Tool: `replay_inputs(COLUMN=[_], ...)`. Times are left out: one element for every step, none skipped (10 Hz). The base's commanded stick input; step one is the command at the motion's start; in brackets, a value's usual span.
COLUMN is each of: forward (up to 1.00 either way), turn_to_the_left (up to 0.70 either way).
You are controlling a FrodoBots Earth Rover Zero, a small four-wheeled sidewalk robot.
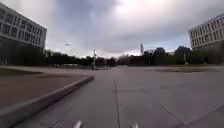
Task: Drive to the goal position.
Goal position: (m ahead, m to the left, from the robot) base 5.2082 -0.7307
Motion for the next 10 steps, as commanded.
replay_inputs(forward=[1.00, 1.00, 1.00, 1.00, 1.00, 1.00, 1.00, 1.00, 1.00, 1.00], turn_to_the_left=[0.00, 0.00, 0.00, 0.00, 0.00, 0.00, 0.00, 0.00, 0.00, -0.05])
